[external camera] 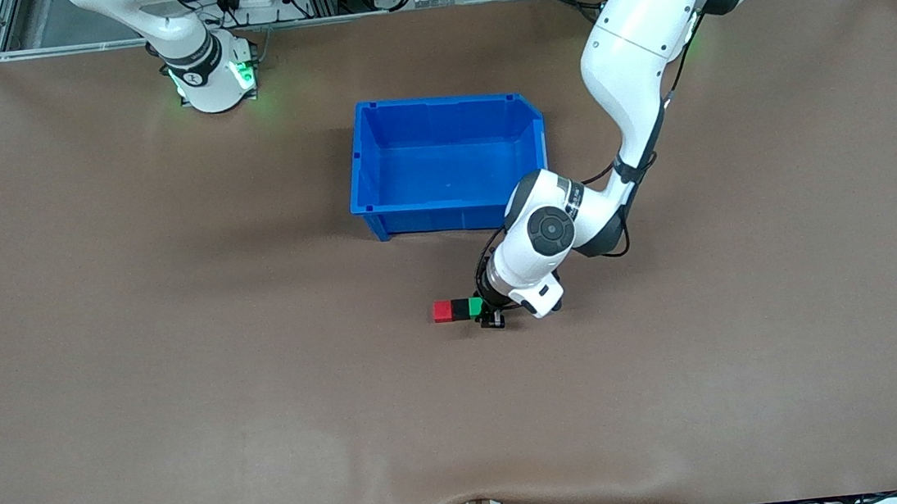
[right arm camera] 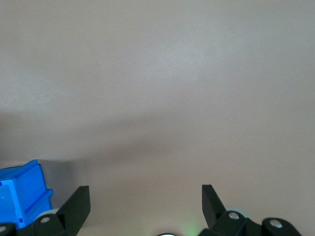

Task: Attach green and red cubes to black cube
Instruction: 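Lower the green cube against the black cube and open the left gripper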

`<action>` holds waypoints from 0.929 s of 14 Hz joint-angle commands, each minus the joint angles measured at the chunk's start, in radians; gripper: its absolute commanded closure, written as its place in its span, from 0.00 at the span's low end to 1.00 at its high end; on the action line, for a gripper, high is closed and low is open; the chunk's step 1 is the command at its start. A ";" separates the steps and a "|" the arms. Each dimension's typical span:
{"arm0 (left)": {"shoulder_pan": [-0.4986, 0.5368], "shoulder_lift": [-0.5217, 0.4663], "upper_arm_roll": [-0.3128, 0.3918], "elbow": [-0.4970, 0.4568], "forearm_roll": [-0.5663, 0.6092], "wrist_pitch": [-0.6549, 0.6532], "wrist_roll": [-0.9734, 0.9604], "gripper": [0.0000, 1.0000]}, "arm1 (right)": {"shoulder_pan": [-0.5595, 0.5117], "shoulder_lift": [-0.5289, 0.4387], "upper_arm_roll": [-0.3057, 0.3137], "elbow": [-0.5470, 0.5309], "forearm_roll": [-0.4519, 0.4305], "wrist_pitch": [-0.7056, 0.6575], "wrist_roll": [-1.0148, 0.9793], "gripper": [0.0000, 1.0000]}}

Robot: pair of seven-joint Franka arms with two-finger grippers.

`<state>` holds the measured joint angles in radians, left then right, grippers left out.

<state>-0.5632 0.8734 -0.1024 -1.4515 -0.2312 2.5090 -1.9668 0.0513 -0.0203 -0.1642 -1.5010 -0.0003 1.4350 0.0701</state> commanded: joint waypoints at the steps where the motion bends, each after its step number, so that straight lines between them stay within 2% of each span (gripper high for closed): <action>1: -0.017 0.012 0.015 0.025 0.004 0.010 0.011 0.00 | -0.018 0.005 0.012 0.010 0.020 -0.001 0.000 0.00; 3: -0.007 -0.014 0.016 0.022 0.076 -0.008 0.016 0.00 | -0.021 0.005 0.012 0.010 0.020 -0.007 0.002 0.00; 9: 0.049 -0.163 0.053 0.023 0.249 -0.202 0.031 0.00 | -0.014 0.008 0.011 0.010 0.020 -0.002 0.002 0.00; 10: 0.086 -0.194 0.050 0.020 0.256 -0.232 0.083 0.00 | -0.014 0.008 0.011 0.010 0.020 -0.002 0.002 0.00; 13: 0.149 -0.275 0.049 0.016 0.253 -0.359 0.455 0.00 | -0.016 0.008 0.011 0.010 0.020 -0.004 0.002 0.00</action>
<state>-0.4497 0.6642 -0.0483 -1.4040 0.0088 2.2196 -1.6874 0.0491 -0.0164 -0.1628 -1.5013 0.0015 1.4353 0.0701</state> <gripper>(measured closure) 0.000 0.000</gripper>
